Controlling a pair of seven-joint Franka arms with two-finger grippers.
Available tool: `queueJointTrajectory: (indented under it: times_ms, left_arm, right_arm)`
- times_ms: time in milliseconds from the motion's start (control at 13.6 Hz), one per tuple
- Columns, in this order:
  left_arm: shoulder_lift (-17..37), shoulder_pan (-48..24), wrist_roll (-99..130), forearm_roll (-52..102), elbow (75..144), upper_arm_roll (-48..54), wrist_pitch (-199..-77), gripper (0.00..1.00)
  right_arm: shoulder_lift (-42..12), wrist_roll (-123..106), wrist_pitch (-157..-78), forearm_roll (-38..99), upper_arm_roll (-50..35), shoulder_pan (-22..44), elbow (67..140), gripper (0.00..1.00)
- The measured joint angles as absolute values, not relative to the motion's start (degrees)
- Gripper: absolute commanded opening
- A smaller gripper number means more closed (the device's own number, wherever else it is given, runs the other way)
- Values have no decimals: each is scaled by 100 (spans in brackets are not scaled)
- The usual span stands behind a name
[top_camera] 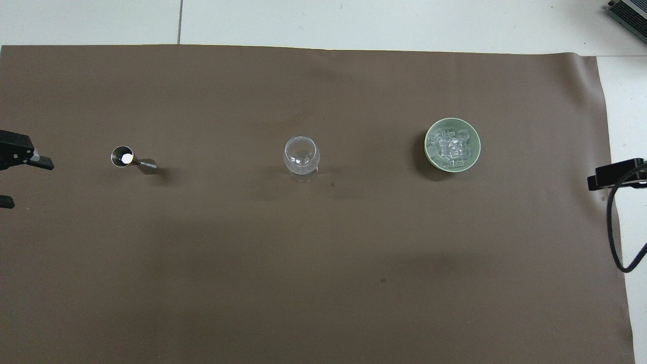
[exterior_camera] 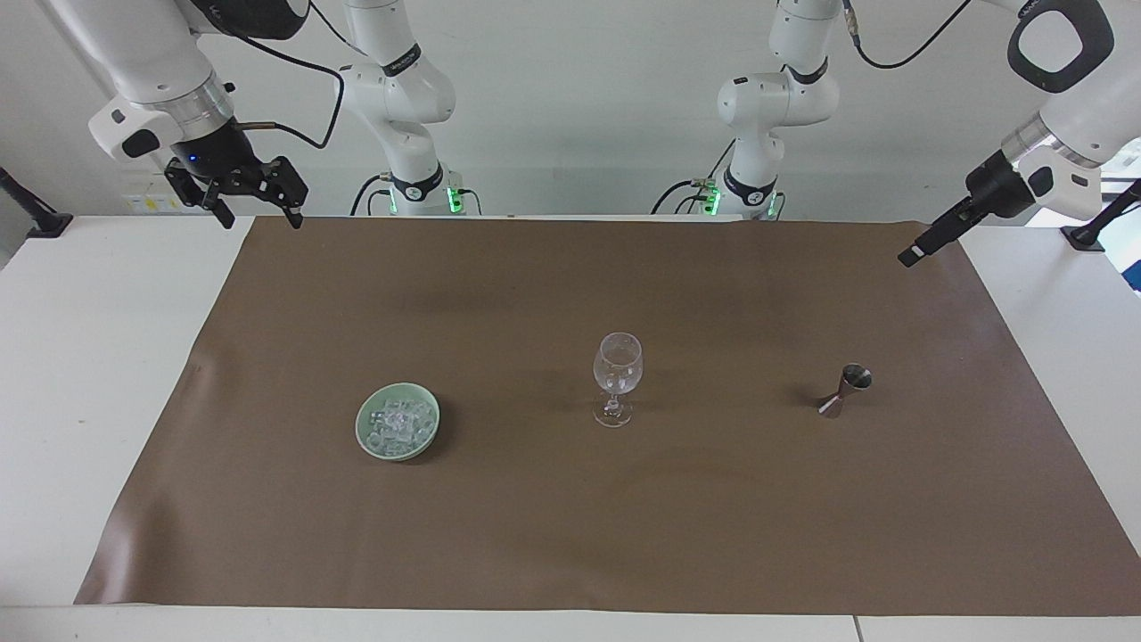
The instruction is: Pour wine and add ice with both arms
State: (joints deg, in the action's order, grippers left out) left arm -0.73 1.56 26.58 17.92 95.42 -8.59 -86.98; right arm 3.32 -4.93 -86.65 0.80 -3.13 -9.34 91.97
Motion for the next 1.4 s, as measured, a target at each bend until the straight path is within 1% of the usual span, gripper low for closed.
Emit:
queueJointTrajectory:
  times_ms: [221,515,735,1029,1176,1397]
  left_arm:
    - [215,205,2962,2268,9630,-1180,-8693,100]
    - [615,291,4112,2986,9632,-1434,-8710,100]
    - [1120,442,4335,3542,9615,-1728,-8792,100]
    - [1762,806,4675,4257,9623,-1751,-8973,100]
    - [1872,863,5060,4461,9688,-1752,-9164,100]
    - [1911,903,5432,5021,10029,-1811,-9407,100]
  right_arm:
    - [332,-493,-8665,80,-313,-934,9197,100]
    - [332,-493,-8665,80,-313,-934,9197,100]
    - [332,-493,-8665,80,-313,-934,9197,100]
    - [332,-493,-8665,80,-313,-934,9197,100]
    - [332,-493,-8665,80,-313,-934,9197,100]
    - [332,-493,-8665,80,-313,-934,9197,100]
